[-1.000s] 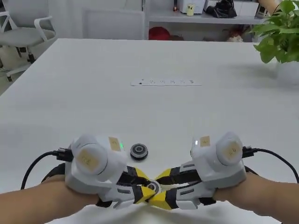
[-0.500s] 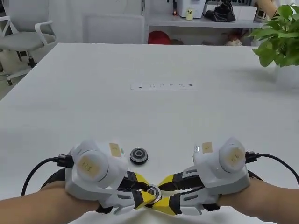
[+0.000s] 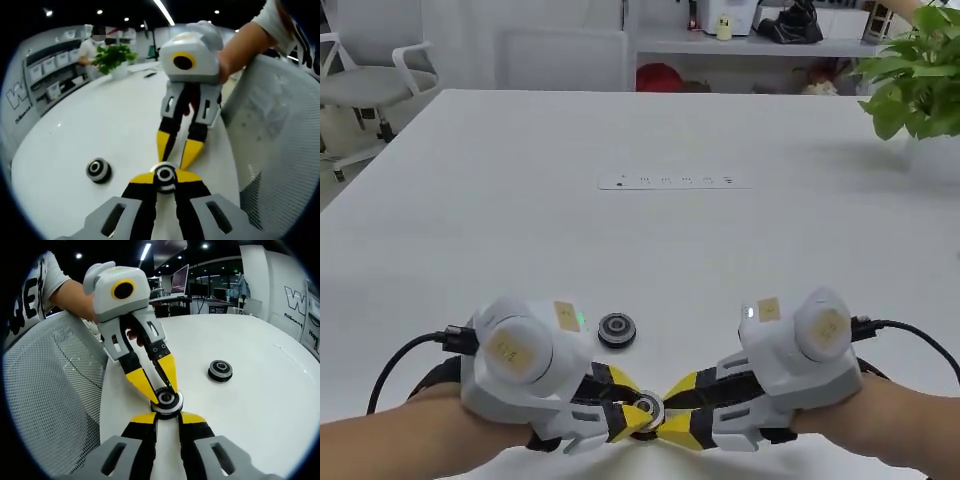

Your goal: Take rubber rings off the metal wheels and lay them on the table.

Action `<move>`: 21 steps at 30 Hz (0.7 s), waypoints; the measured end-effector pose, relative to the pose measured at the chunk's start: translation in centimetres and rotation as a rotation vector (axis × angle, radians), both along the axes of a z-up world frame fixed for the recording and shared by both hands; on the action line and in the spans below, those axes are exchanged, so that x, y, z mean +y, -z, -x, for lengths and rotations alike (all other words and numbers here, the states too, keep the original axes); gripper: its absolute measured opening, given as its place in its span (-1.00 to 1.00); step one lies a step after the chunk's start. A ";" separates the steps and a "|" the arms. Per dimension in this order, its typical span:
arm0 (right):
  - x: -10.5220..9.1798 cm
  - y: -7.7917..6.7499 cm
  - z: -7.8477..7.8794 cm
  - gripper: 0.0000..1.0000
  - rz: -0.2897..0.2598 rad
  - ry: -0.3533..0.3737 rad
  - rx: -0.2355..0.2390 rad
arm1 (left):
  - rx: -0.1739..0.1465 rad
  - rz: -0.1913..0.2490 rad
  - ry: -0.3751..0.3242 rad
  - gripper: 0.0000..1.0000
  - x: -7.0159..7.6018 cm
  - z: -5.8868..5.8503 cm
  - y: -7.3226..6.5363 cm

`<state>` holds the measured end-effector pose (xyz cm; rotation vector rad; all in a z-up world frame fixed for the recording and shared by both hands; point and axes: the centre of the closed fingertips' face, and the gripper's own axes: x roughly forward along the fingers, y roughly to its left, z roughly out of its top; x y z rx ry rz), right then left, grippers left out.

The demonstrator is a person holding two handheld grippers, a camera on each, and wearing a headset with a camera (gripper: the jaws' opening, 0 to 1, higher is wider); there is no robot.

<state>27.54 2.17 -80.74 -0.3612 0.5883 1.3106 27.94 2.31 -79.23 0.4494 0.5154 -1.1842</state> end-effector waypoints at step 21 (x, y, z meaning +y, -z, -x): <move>-0.4 0.1 -0.2 -0.92 0.012 0.015 0.020 | 0.002 -0.008 -0.001 -0.73 0.0 0.0 0.0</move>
